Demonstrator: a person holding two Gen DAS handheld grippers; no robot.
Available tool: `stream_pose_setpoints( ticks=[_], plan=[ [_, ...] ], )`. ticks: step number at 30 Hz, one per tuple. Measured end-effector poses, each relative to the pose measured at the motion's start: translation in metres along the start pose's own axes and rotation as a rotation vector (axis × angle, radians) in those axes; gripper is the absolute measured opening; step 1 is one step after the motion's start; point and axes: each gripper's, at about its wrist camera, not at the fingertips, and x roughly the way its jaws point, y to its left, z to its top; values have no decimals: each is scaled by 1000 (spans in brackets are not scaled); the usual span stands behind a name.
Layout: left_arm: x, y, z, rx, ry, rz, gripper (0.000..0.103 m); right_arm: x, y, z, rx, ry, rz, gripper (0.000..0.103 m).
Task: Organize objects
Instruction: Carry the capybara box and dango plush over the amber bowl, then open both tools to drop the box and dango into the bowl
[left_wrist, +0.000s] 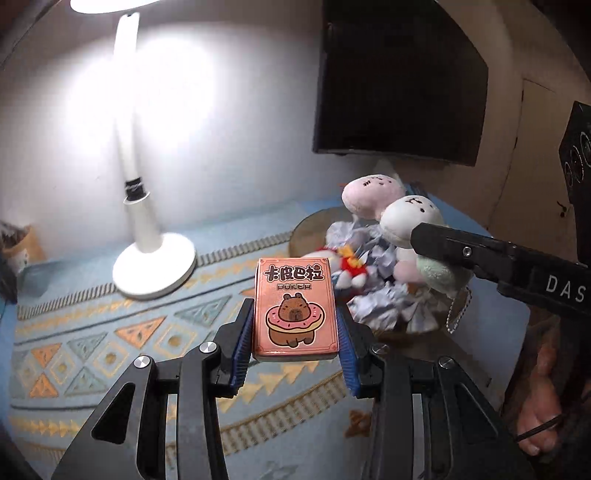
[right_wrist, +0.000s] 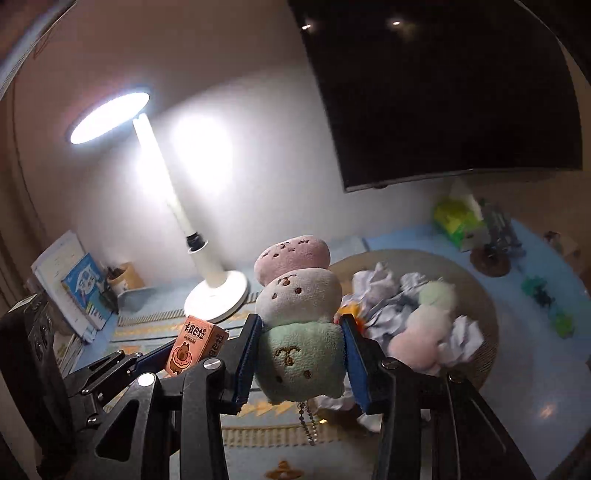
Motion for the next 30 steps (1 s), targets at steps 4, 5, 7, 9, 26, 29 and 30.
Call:
stream_pose_setpoints(
  ticks=[4,5,7,9,26,29,30],
  plan=[
    [29,-29,24,34,-16,-47,38,17,-26,10,19,22,-39,42],
    [36,-33,27,32,-14,-61,38,21,-32,10,23,27,-45,42],
    [50,-36,30,20,-6,-82,38,30,-43,12,44,34,-47,43],
    [64,-37,33,5,2,-101,38,41,-53,11,81,58,-37,44],
    [24,17,-10,-86,-19,10,76,17,0,-21,28,116,120,45],
    [-10,42,-19,-108,-63,76,76,7,41,-29,-45,113,179,45],
    [-19,50,-21,-109,-70,105,76,6,55,-32,-64,115,195,45]
  ],
)
